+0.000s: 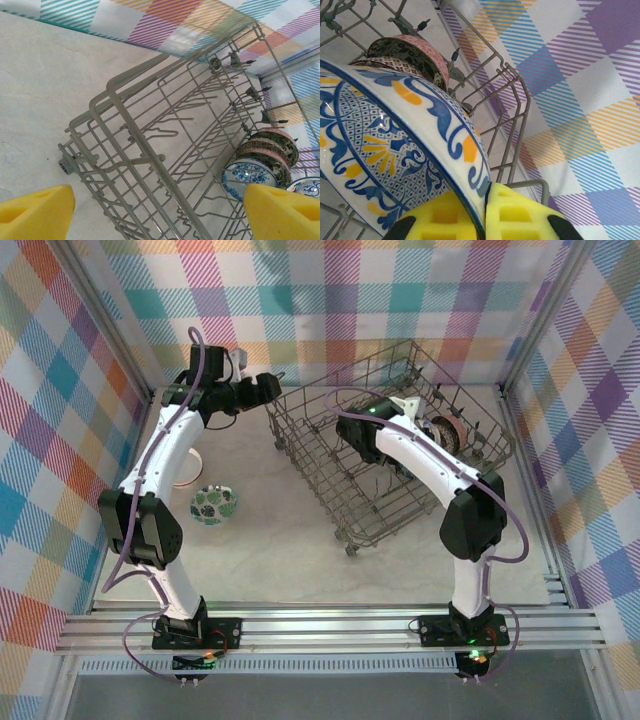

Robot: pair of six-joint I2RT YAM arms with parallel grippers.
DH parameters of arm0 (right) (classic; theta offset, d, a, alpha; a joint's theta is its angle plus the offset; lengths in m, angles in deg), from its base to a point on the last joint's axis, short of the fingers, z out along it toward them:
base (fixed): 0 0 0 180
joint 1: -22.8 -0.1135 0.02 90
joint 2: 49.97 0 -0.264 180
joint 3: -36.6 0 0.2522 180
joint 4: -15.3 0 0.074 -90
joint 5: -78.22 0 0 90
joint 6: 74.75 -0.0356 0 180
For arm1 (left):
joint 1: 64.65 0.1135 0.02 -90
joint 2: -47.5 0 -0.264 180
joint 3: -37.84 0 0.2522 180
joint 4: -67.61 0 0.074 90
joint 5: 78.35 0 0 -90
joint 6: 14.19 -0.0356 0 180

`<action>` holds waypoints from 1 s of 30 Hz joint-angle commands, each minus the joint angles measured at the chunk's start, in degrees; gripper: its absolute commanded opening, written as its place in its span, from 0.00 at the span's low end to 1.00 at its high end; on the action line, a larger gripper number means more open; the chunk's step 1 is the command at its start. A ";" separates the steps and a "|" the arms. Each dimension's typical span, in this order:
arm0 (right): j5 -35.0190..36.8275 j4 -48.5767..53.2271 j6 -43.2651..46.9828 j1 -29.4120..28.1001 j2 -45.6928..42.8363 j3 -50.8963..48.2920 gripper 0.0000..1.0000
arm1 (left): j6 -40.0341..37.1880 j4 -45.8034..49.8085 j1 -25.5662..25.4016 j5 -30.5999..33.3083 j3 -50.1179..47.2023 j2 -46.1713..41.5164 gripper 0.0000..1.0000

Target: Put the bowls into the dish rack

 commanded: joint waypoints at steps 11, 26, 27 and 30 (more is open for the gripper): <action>4.04 -11.28 14.53 -0.01 -0.53 -6.74 0.00 | 0.02 -3.00 0.62 -2.78 -2.30 -3.44 0.87; 3.69 -24.48 29.68 -0.71 1.87 -7.84 0.00 | 0.85 -3.17 0.62 -3.45 -3.24 -3.23 0.87; 3.77 -25.05 30.53 -0.85 2.13 -7.85 0.00 | 0.84 -3.13 0.62 -3.40 -3.33 -3.20 0.87; 3.69 -25.97 31.77 -1.01 2.94 -7.58 0.00 | 0.78 -3.13 0.60 -3.40 -3.23 -3.14 0.87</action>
